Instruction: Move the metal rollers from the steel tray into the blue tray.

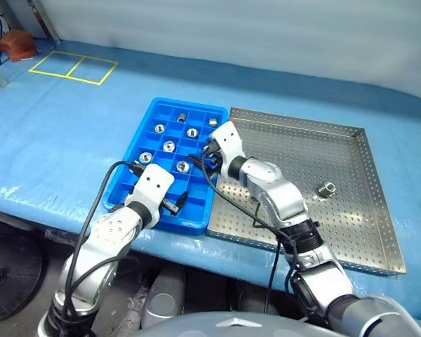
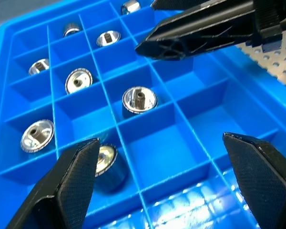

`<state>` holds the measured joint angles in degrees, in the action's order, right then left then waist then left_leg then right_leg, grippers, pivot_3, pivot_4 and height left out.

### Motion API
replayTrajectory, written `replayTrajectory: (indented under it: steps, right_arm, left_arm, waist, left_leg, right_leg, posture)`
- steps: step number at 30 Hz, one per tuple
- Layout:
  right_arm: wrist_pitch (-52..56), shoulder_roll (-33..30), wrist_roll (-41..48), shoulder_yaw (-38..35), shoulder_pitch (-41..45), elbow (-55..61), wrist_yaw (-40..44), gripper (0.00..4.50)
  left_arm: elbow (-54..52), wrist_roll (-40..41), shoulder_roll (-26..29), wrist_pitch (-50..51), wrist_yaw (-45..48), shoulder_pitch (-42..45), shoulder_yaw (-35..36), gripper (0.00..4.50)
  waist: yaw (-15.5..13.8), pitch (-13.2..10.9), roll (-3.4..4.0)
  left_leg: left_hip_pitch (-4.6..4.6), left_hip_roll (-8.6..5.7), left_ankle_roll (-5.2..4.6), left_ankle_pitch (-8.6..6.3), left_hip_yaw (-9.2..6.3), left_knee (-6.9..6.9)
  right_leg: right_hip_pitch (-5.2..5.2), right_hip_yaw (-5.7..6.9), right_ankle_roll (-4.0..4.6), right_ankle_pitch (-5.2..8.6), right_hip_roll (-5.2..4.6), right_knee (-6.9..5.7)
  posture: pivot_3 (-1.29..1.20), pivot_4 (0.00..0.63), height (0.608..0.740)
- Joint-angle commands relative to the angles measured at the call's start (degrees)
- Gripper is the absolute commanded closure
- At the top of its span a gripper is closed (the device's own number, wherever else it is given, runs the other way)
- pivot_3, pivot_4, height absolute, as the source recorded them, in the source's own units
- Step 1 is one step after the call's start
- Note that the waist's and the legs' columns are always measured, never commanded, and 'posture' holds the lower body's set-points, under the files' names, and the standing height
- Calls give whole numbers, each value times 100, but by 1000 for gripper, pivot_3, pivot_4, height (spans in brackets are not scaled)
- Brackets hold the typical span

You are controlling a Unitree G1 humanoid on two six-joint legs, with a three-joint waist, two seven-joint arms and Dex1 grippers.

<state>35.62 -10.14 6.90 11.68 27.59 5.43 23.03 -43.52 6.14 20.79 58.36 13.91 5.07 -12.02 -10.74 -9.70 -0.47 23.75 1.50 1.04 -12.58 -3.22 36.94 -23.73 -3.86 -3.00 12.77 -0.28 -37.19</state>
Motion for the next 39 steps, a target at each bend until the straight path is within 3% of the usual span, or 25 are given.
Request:
replayTrajectory:
  steps: [1,8,21,38,39]
  right_arm:
    - [445,-319,-155,-308,-391,769,-295,635]
    - [1034,-826,-311,-712,-1310,1489,-633,635]
    - [1361,-658,-268,-719,-1904,1960,-917,635]
    - [1375,-145,20,-385,-1932,1439,-789,635]
    - [1329,-136,30,-408,-1920,1357,-780,811]
  left_arm:
    - [210,72,-205,-342,48,259,-111,0]
    - [788,81,-233,-740,333,627,-548,0]
    - [1052,103,-63,-929,721,798,-698,0]
    - [917,68,41,-882,662,655,-519,0]
    - [911,63,51,-876,652,652,-513,0]
  waist:
    - [-20,0,0]
    - [143,0,0]
    - [722,0,0]
    - [824,0,0]
    - [821,0,0]
  left_leg:
    - [3,0,0,0,0,1]
    - [8,0,-1,-1,7,-5]
    - [2,1,-2,-1,8,1]
    - [-2,0,-2,-1,5,4]
    - [-1,0,-2,-1,5,5]
  right_leg:
    - [-1,0,0,0,0,4]
    - [-5,-4,-1,-1,-2,14]
    - [4,-6,-4,-2,-2,13]
    - [9,-6,-6,-3,-3,10]
    - [9,-5,-6,-3,-3,10]
  posture:
    - [358,150,740]
    - [263,150,740]
    - [185,150,740]
    - [220,150,740]
    - [220,150,740]
